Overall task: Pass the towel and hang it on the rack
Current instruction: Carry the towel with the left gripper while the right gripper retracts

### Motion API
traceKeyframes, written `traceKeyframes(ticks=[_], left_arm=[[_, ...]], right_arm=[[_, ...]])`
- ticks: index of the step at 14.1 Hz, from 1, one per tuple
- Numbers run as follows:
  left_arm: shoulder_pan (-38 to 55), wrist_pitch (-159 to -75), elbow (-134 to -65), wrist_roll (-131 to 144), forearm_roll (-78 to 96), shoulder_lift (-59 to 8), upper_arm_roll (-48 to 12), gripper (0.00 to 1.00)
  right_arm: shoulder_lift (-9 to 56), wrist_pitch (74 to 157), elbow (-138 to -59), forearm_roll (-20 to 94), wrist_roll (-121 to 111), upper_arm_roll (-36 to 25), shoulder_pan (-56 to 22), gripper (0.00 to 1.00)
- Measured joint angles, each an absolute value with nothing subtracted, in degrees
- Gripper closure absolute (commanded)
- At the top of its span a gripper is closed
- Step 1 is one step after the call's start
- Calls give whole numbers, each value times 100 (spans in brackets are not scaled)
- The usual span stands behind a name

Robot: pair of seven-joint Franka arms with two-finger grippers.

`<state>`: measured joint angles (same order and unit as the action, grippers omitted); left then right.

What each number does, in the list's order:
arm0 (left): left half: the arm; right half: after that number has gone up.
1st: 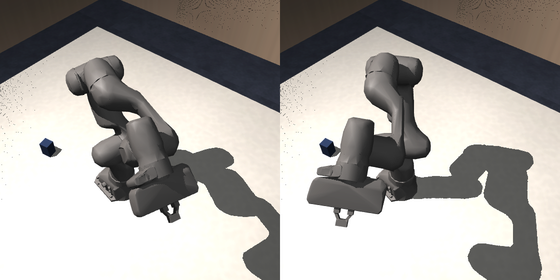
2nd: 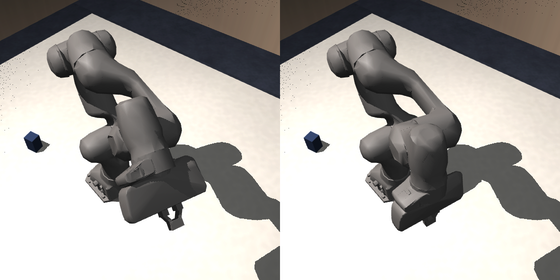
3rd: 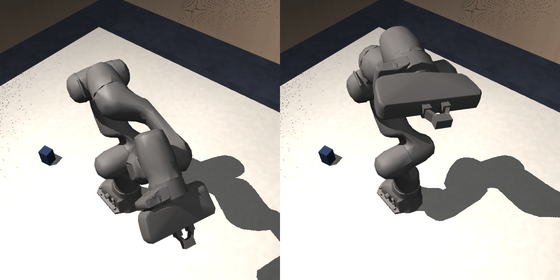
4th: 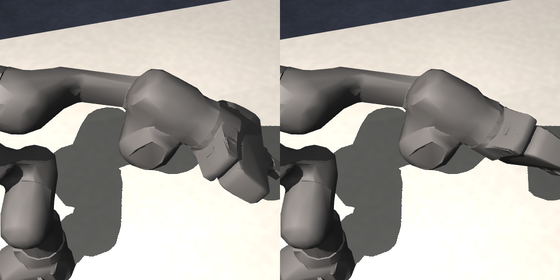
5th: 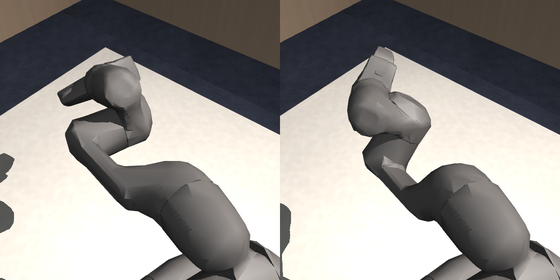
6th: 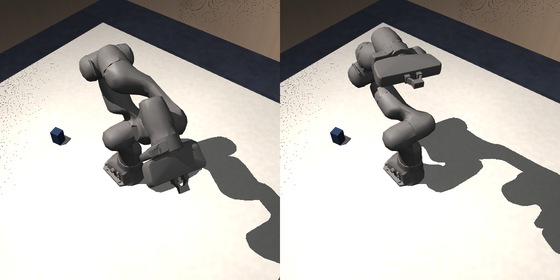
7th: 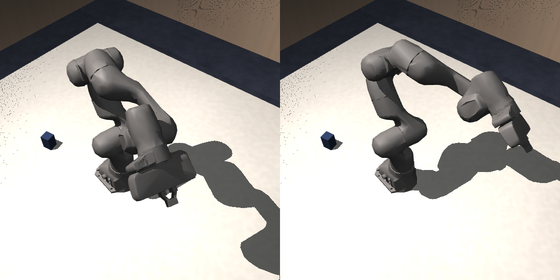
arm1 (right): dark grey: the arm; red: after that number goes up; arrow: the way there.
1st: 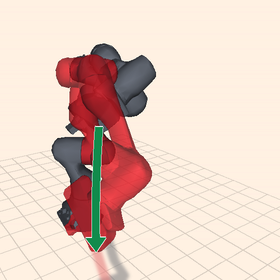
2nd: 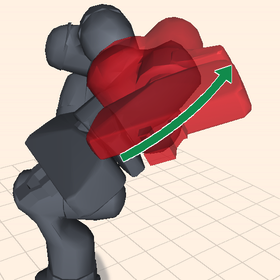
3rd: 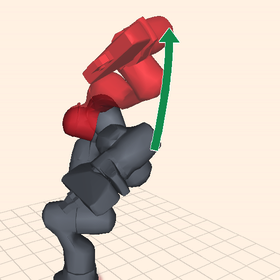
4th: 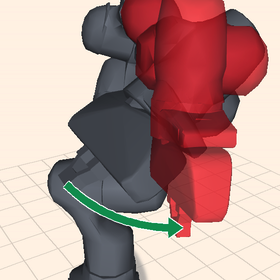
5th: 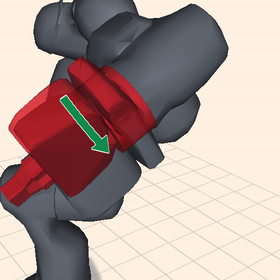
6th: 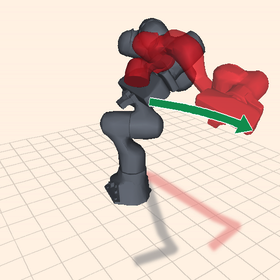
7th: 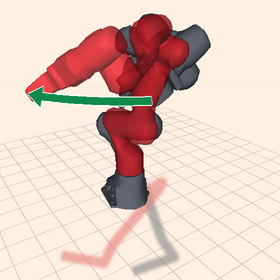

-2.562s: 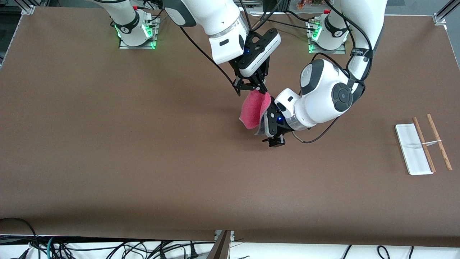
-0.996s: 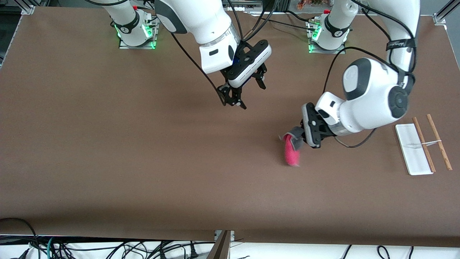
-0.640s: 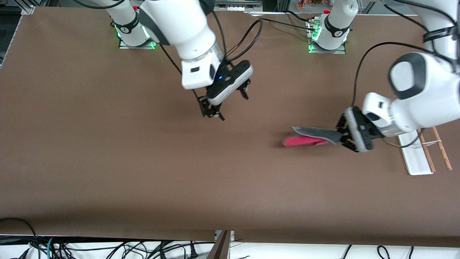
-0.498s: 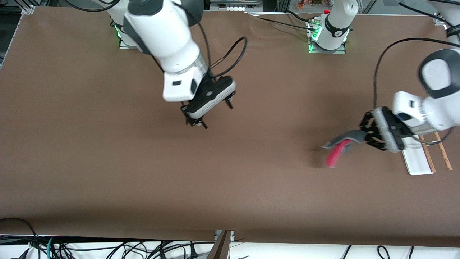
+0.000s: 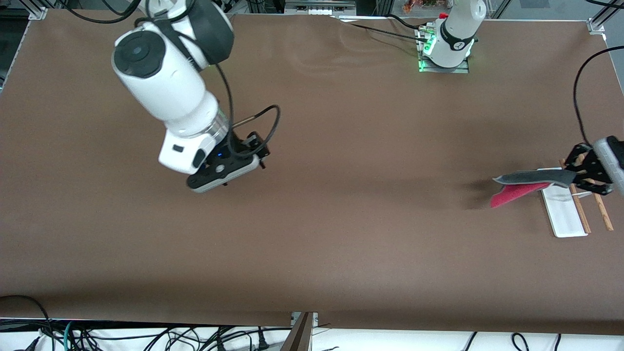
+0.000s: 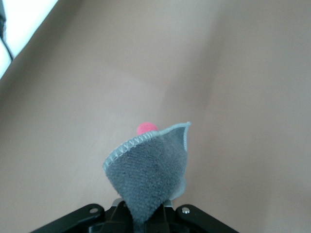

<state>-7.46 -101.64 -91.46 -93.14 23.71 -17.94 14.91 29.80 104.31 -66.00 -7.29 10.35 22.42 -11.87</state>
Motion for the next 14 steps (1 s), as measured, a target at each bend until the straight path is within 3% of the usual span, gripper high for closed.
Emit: traceKeyframes(ticks=[4, 10, 14], left_arm=[[-1504, -9935, -8500, -10208, 2379, -2451, 1478, 100], [-2184, -9857, -7675, -11077, 2697, -3242, 1459, 100], [-2677, -9709, -7244, -11409, 2737, -3546, 1450, 100]], right_arm=[[2758, 9785, -6637, -707, 1084, 2061, -493, 0], [1831, 9642, -7280, -660, 1077, 739, -128, 0], [1428, 9103, -7548, -658, 999, 428, 43, 0]])
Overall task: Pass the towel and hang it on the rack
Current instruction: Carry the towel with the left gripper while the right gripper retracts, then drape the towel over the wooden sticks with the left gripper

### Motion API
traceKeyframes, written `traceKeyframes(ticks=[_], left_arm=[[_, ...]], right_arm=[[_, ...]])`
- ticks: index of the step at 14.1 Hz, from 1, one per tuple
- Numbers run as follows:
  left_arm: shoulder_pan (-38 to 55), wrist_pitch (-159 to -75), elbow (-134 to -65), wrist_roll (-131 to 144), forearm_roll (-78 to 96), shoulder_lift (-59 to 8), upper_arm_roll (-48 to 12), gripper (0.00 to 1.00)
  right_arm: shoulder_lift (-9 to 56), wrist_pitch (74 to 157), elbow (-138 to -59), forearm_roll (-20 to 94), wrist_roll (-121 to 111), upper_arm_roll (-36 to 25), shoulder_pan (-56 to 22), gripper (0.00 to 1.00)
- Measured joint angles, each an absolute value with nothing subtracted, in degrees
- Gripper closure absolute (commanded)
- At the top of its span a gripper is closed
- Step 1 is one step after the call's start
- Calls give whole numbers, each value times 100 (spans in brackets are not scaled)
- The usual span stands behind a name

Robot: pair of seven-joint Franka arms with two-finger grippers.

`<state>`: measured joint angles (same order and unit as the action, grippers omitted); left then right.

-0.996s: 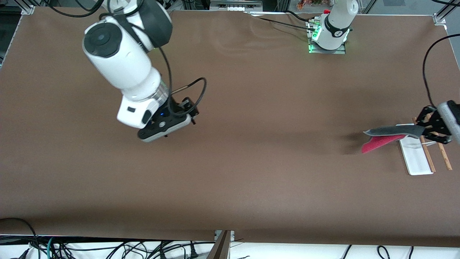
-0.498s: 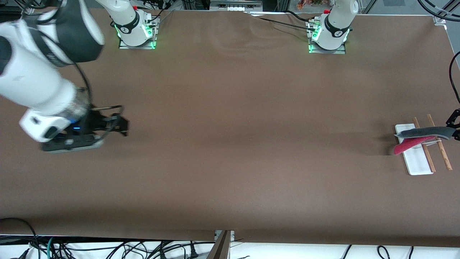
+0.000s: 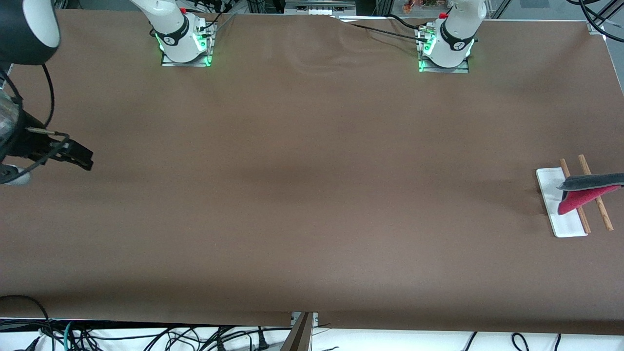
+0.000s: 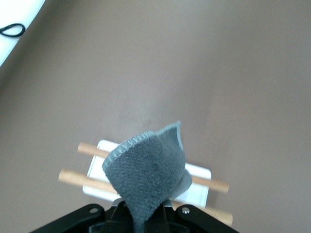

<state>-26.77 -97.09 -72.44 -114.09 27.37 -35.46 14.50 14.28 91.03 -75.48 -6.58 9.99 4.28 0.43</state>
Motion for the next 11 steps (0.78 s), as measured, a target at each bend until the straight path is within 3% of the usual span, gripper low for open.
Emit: traceKeyframes(ticks=[5, 6, 7, 11], left_arm=[[-3151, -9717, -7023, -12024, 2738, -3807, 1447, 97], [-3237, -9716, -6962, -12114, 2738, -3872, 1447, 60], [-3304, -9716, -6921, -12169, 2738, -3945, 1446, 1], [-3434, -9719, -6857, -12214, 2758, -4180, 1432, 0]], right_arm=[[1083, 8419, -7857, -278, 473, 402, 380, 0], [1016, 8353, -7943, -265, 343, 390, 410, 0], [935, 8295, -8045, -265, 269, 390, 430, 0], [716, 8138, -8259, -265, -158, 395, 434, 0]])
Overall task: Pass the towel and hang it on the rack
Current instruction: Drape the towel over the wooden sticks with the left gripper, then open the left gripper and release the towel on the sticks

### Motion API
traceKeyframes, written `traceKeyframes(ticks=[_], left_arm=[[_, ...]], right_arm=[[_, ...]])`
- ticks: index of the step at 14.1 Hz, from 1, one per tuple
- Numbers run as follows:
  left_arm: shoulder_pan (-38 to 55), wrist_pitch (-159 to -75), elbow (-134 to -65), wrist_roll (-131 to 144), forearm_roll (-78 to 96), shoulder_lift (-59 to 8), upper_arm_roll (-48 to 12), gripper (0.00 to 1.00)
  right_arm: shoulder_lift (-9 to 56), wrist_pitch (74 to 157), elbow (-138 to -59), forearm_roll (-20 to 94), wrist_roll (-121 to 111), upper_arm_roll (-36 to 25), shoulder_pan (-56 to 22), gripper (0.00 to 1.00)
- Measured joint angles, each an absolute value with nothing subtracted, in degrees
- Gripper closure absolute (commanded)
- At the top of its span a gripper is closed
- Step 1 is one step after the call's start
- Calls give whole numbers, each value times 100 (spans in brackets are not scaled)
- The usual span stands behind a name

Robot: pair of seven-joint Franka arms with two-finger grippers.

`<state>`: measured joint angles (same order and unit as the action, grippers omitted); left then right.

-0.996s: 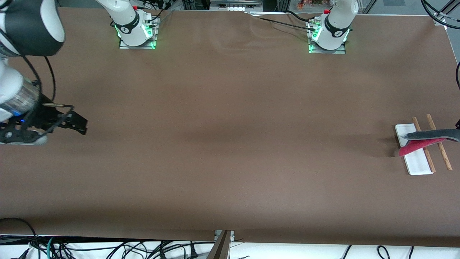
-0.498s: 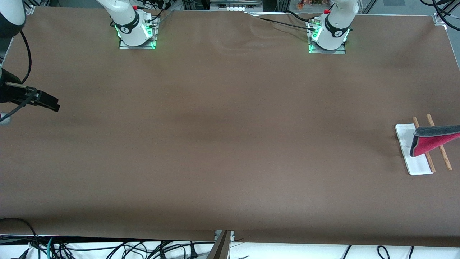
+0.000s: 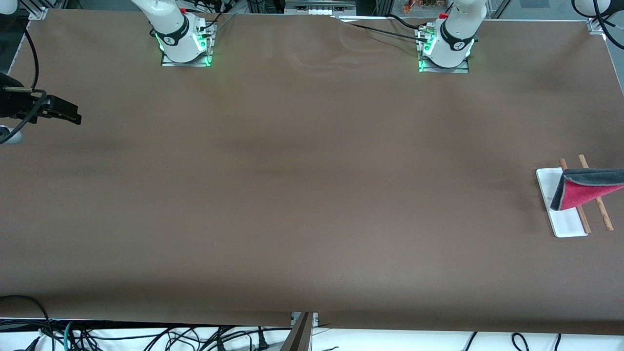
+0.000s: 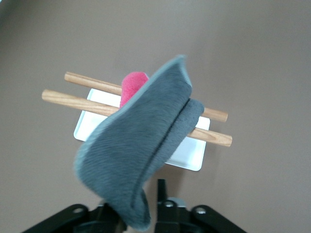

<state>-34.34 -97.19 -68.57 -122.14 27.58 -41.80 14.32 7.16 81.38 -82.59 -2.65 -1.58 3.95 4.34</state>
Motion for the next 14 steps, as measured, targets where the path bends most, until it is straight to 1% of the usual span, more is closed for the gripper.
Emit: traceKeyframes(ticks=[14], left_arm=[[-3655, -9908, -6425, -12402, 2765, -4190, 1435, 0]], right_arm=[[839, 8172, -8246, -269, -260, 444, 413, 0]])
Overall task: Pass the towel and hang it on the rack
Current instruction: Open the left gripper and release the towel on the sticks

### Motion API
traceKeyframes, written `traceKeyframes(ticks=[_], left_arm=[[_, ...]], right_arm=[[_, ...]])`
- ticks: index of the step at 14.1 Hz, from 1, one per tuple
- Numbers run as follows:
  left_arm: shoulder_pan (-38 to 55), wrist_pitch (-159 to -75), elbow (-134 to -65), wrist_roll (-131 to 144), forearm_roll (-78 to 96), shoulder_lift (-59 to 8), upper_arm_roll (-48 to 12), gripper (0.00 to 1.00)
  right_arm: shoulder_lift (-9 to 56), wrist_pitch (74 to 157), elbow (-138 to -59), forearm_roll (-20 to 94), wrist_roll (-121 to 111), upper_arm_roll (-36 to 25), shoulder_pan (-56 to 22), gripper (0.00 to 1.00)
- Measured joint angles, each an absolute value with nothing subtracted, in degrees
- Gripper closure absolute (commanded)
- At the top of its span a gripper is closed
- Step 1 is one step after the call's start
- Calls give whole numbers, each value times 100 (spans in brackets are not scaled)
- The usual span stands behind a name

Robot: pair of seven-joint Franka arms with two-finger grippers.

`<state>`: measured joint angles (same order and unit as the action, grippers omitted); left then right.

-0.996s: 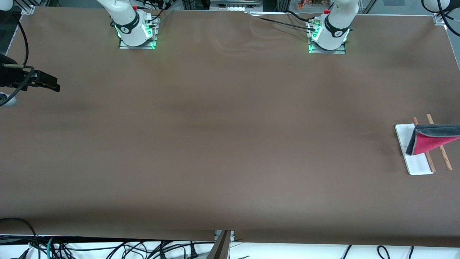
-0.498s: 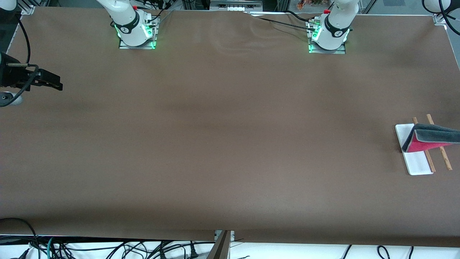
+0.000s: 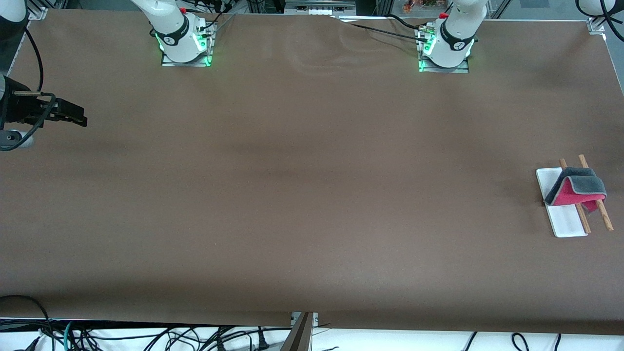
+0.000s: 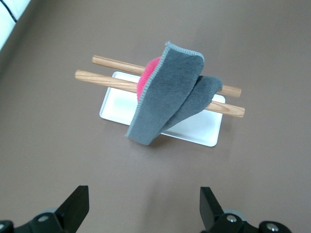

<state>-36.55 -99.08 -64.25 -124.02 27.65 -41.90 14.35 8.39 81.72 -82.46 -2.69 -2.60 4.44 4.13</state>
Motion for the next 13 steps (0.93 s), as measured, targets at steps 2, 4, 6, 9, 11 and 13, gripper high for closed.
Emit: traceKeyframes(ticks=[2, 4, 6, 9, 11, 13], left_arm=[[-3655, -9900, -6294, -12402, 2765, -4161, 1430, 0], [-3651, -9759, -6211, -12388, 2771, -4072, 1392, 0], [-3634, -9606, -6180, -12040, 2783, -3928, 1329, 0], [-3375, -9335, -6140, -11006, 2787, -3579, 1264, 0], [-3009, -9185, -6136, -10190, 2753, -3328, 1263, 0], [-2628, -9004, -6136, -9348, 2462, -3142, 1260, 0]], right_arm=[[839, 8173, -8244, -269, -260, 444, 413, 0], [839, 8175, -8242, -269, -260, 444, 413, 0], [839, 8177, -8242, -269, -260, 444, 413, 0], [839, 8181, -8241, -269, -260, 444, 413, 0], [839, 8184, -8241, -269, -260, 444, 413, 0], [840, 8184, -8241, -270, -260, 443, 414, 0]])
